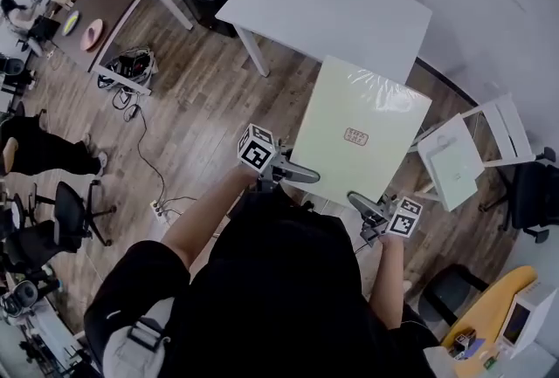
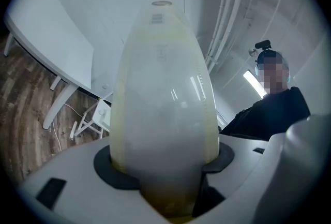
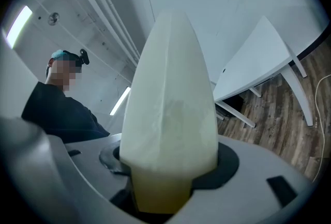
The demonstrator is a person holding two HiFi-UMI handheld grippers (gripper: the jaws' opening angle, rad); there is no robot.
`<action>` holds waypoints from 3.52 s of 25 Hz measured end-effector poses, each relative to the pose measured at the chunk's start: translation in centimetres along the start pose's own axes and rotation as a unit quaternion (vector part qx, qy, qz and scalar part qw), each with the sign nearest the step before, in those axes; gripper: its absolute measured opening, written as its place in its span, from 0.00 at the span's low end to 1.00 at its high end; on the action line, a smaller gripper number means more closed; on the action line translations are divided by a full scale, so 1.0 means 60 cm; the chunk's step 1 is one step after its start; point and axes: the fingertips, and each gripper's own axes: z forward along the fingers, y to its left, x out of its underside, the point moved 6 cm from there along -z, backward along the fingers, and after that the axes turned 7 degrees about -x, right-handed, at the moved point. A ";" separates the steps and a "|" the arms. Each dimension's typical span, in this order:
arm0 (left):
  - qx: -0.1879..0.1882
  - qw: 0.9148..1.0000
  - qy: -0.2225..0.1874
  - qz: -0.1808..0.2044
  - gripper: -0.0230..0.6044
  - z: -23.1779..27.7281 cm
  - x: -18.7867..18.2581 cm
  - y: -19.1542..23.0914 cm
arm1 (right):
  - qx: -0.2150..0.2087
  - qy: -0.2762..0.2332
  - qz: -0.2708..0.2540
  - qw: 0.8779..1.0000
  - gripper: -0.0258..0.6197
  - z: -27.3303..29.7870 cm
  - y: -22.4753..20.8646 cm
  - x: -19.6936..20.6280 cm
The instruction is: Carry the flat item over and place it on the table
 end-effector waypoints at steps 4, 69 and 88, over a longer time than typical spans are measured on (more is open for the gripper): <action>-0.015 1.000 -0.017 -0.012 0.52 -0.009 0.010 0.002 | -0.011 0.016 0.012 1.000 0.51 0.008 -0.013 0.000; -0.101 0.973 -0.164 -0.125 0.52 -0.699 -0.312 0.403 | -0.030 0.104 0.129 0.986 0.51 0.771 -0.429 -0.237; -0.080 0.975 -0.122 -0.166 0.52 -0.724 -0.528 0.628 | 0.012 0.041 0.147 0.988 0.51 0.829 -0.627 -0.404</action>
